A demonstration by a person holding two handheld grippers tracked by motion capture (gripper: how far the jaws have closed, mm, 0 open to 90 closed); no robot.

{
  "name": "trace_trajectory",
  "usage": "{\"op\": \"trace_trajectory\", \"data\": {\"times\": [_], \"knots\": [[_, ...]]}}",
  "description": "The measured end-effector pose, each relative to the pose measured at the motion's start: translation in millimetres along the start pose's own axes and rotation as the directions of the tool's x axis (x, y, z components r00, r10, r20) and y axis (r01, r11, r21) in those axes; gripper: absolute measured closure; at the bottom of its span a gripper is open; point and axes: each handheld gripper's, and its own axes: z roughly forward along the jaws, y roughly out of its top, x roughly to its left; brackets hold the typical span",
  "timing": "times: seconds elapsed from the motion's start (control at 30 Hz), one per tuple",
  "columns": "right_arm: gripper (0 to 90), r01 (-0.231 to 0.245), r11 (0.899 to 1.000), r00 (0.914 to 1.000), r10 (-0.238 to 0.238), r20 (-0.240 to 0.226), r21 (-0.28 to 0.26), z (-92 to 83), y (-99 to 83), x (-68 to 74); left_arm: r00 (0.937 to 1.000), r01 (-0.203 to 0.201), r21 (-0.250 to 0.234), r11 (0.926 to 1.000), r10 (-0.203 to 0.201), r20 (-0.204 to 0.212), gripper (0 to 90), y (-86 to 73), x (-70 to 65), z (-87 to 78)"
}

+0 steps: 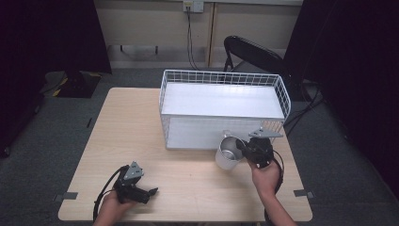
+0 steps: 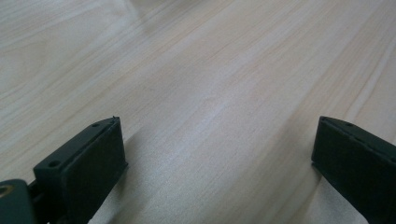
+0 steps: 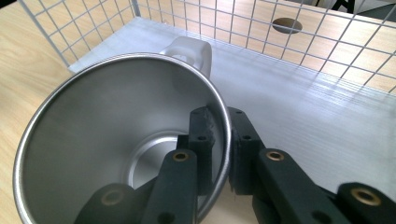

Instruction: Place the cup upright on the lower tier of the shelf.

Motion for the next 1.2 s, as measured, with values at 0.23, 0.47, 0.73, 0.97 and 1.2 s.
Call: {"op": "trace_trajectory", "data": {"times": [0.23,0.47,0.73,0.97,1.2], "knots": [[82.0,0.004,1.0,0.9998,-0.004,0.019,-0.005,2.4,5.4,-1.6,1.0,0.0,0.002,1.0,0.0,0.002,2.1,0.1,0.0,-0.2],[82.0,0.004,1.0,0.9989,-0.003,0.047,-0.017,4.8,7.0,-6.2,1.0,0.001,-0.001,1.0,-0.001,0.0,2.0,0.0,-0.1,0.1],[82.0,0.007,1.0,0.9983,-0.005,0.059,-0.023,5.5,11.1,-9.2,1.0,-0.001,0.0,1.0,0.001,0.001,2.1,0.1,0.1,0.0],[82.0,0.012,0.999,0.9958,-0.008,0.091,-0.043,5.9,12.7,-9.7,1.0,0.0,0.0,1.0,0.0,0.001,2.1,0.1,0.0,-0.1],[82.0,-0.002,0.999,0.9938,0.007,0.111,-0.049,8.5,12.0,-13.5,1.0,-0.001,-0.001,1.0,0.001,-0.002,2.0,0.0,0.0,0.0]]}}
